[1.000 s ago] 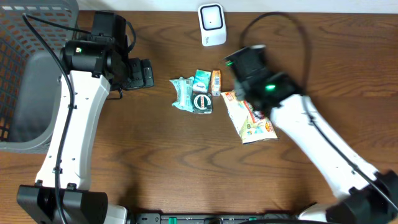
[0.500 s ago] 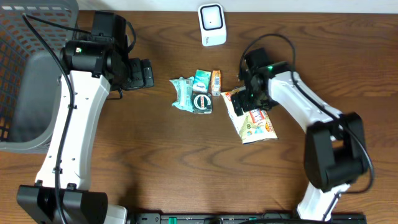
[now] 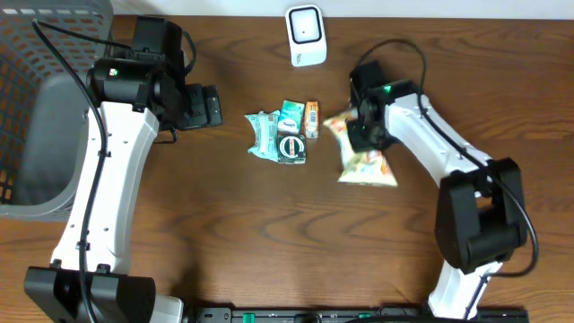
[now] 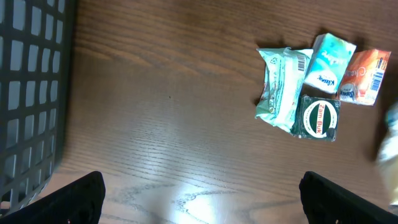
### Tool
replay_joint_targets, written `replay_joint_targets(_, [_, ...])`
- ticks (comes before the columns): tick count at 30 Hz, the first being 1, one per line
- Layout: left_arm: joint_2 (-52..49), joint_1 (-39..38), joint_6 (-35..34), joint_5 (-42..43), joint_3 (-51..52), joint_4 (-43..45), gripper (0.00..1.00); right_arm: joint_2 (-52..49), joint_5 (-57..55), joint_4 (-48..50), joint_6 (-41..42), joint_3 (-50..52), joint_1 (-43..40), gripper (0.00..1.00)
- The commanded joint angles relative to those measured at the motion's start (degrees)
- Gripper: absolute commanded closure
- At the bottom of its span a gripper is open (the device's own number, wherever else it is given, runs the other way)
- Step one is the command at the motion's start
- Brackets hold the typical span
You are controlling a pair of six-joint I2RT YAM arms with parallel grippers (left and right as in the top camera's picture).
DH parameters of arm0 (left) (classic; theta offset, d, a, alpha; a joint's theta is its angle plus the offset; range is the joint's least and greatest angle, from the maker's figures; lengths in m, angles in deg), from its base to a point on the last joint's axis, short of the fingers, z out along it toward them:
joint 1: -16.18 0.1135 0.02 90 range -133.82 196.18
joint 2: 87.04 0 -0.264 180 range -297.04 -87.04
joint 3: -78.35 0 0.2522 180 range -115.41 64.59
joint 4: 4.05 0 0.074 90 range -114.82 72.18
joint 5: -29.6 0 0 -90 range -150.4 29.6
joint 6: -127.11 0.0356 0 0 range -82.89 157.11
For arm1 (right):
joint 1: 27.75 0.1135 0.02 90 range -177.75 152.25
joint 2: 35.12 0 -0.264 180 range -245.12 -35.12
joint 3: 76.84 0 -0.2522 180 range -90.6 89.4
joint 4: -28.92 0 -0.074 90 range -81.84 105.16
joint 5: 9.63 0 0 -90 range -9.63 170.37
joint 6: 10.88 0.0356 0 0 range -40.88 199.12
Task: Scan the item barcode
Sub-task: 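Grasp the red-and-yellow snack packet near the items with the right gripper, then hold the red-and-yellow packet at the scanner, then drop it at right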
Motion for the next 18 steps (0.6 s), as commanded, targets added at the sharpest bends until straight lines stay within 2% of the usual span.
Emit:
replay_joint_targets(1, [-0.44,0.09,0.31,-0.31,0.07,-0.2,0.02,7.8,-8.92,3.96,2.62,-5.27,-0.59,0.99])
replay_joint_targets(7, [-0.44,0.09,0.31,-0.31,0.07,-0.2,0.03,7.32,0.61,23.54,-2.16,-5.22,-0.15,0.99])
replay_joint_targets(17, [-0.44,0.09,0.31,-0.31,0.07,-0.2,0.02,-5.92,-1.68,68.72,0.98,-5.55,4.92,0.98])
replay_joint_targets(18, [-0.44,0.09,0.31,-0.31,0.07,-0.2,0.02,-6.91,-1.66,70.36,1.16,-5.81,4.98,0.98])
